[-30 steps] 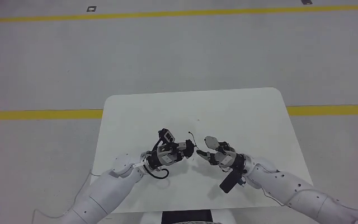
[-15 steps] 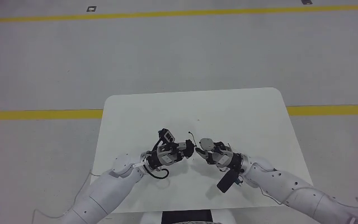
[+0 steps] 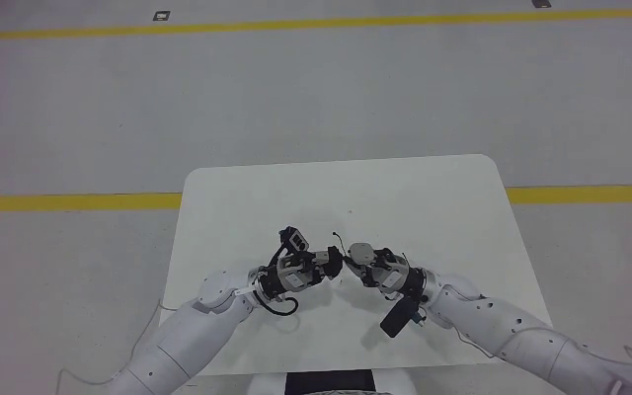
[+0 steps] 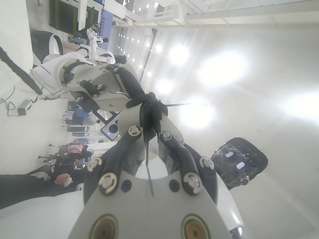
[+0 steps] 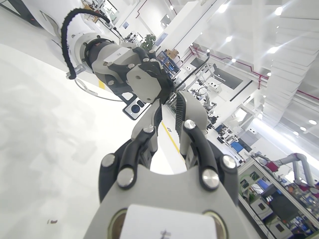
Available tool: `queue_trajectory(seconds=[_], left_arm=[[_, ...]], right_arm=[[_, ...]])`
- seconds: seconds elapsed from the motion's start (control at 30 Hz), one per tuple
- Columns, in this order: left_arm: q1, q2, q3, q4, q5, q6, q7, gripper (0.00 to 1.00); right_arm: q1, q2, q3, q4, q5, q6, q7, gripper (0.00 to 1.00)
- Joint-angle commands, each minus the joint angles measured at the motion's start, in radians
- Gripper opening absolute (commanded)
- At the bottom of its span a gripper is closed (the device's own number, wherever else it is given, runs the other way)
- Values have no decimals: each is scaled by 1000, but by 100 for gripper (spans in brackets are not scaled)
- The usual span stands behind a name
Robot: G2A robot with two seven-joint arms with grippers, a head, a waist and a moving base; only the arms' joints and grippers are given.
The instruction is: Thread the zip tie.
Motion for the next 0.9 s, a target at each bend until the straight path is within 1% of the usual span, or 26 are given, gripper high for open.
queue_trajectory(seconds=[0.0, 0.3, 0.43, 0.57, 0.7, 0.77, 0.83, 0.87], left_arm=[[0, 0, 0, 0, 0, 0, 0, 0], [0, 0, 0, 0, 0, 0, 0, 0], [0, 0, 0, 0, 0, 0, 0, 0], [0, 0, 0, 0, 0, 0, 0, 0], [0, 0, 0, 0, 0, 0, 0, 0], [0, 0, 0, 0, 0, 0, 0, 0], [0, 0, 0, 0, 0, 0, 0, 0], [0, 0, 0, 0, 0, 0, 0, 0]], right_arm=[[1, -1, 1, 1, 0, 0, 0, 12], [5, -9, -2, 5, 0, 0, -1, 13], [8, -12, -3, 5, 0, 0, -2, 15], [12, -15, -5, 5, 0, 0, -2, 14], [16, -16, -7, 8, 0, 0, -2, 11], [18, -17, -9, 9, 0, 0, -1, 7], [20, -17, -11, 11, 0, 0, 0, 0], [20, -17, -12, 11, 0, 0, 1, 0]])
